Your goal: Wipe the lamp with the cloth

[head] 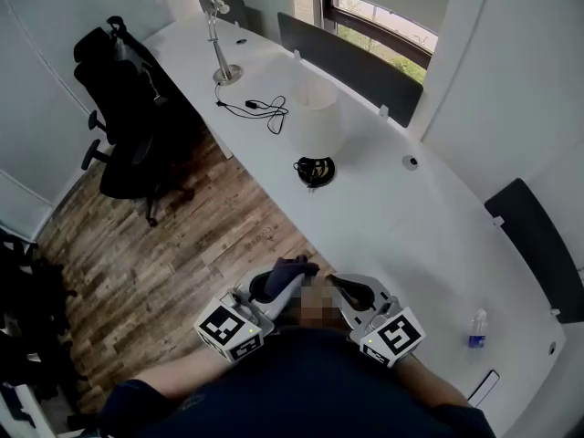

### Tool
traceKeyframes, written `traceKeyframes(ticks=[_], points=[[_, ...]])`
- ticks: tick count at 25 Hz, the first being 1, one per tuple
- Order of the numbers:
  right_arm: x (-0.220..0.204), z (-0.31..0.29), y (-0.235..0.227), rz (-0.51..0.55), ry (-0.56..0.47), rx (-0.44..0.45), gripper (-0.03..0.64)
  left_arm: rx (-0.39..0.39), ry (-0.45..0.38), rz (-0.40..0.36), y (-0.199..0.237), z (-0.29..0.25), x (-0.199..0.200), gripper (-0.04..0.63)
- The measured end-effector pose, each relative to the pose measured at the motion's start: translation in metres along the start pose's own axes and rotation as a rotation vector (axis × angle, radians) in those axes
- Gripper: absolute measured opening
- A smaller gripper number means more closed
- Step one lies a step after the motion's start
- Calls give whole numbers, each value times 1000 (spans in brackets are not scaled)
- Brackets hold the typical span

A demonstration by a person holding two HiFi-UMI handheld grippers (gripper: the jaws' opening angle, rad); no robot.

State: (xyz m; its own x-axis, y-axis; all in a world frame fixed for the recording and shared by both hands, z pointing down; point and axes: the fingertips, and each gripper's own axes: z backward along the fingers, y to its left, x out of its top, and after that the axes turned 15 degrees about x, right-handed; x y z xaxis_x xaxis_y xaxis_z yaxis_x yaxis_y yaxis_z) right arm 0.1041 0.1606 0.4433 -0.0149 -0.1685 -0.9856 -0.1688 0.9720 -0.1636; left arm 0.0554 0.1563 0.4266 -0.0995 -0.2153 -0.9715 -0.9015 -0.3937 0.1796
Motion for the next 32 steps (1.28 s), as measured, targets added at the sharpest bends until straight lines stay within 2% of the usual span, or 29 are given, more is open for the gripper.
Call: traceKeyframes(ticks=[10,22,28,32], points=[[12,-34,-49,5,12,-42,11,-30,-22,26,52,-41,18,67],[49,-103,-144,-6,-1,-213,11,-133,-47,42,156,-120,73,67],[61,-119,-172,10,-7,-340,11,-241,-81,8,180,-152,99,67],[62,-119,-181,12,2,-386,11,-264,-97,14,189,-172,111,67]])
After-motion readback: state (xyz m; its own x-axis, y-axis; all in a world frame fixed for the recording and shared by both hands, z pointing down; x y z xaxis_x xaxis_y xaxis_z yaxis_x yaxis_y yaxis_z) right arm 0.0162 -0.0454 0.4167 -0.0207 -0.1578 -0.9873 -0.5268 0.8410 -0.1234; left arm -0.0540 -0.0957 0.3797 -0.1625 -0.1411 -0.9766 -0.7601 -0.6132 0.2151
